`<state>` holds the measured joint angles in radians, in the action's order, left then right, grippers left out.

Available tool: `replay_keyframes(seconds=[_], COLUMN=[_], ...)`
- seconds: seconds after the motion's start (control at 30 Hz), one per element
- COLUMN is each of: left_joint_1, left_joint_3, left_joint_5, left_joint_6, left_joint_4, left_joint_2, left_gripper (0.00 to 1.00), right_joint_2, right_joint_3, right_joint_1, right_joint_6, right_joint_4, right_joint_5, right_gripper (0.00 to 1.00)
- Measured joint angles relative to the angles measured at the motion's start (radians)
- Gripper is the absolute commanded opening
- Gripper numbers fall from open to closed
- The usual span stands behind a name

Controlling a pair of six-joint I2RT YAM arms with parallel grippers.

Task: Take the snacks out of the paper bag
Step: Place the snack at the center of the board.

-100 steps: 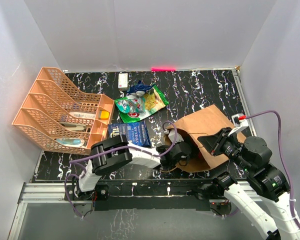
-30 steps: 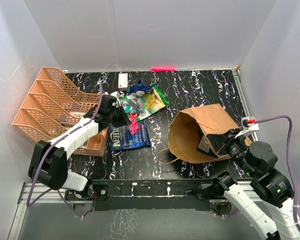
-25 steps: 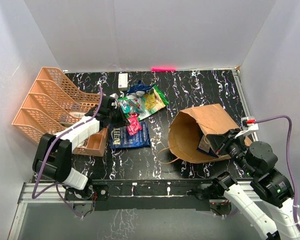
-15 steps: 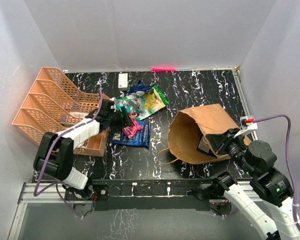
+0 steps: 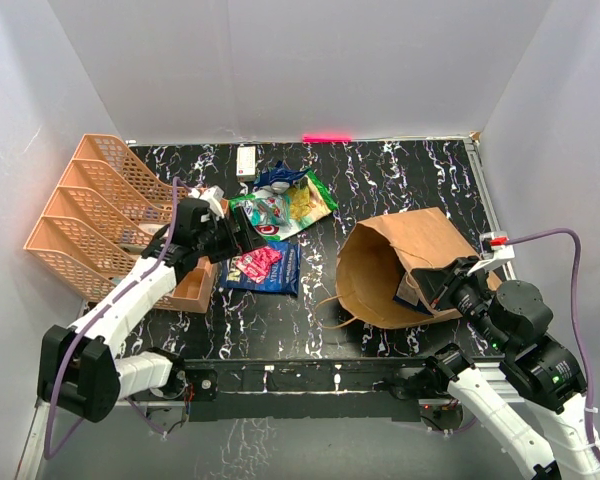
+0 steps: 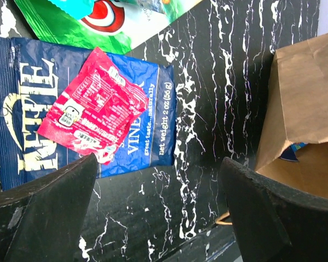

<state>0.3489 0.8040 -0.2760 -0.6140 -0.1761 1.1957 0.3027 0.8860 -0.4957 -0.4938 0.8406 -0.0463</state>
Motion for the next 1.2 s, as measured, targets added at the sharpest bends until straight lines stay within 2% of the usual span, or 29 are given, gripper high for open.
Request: replay_keyframes(seconds=[0.27, 0.43, 0.63, 0.93, 1.07, 1.2], left_joint_1=[0.001, 0.055, 0.279, 0.575, 0.713, 0.864], left_joint_3=[0.000, -0.023, -0.054, -0.139, -0.150, -0.149], left_joint_5=[-0.063, -0.114, -0.124, -0.057, -0.013, 0.059], left_joint_6=[-0.014, -0.070, -0.123, -0.161, -0.145, -0.087], left_joint_4=[-0.032, 0.051, 0.206, 0.474, 0.571, 0.652], left_joint_2=[-0.059, -0.091, -0.126, -0.110, -0.055, 0.018], left_gripper=[0.92, 0.93, 0.89, 0.86, 0.86, 0.70], right_joint_2=[0.000, 0.000, 0.001, 0.056, 0.052, 0.030], right_joint_3=[0.002, 0.023, 0.056, 0.057, 0.077, 0.119], right_joint_1=[0.000, 0.000, 0.000, 0.000, 0.000, 0.000], right_joint_6=[0.000, 0.004, 0.037, 0.078, 0.075, 0.059], right_joint_4=[0.021, 0.051, 0.076, 0.121, 0.222, 0.264], right_joint_5=[0.000, -0.001, 0.053, 0.411, 0.397, 0.318], right_gripper=[0.08, 0.08, 0.08, 0.08, 0.08, 0.08])
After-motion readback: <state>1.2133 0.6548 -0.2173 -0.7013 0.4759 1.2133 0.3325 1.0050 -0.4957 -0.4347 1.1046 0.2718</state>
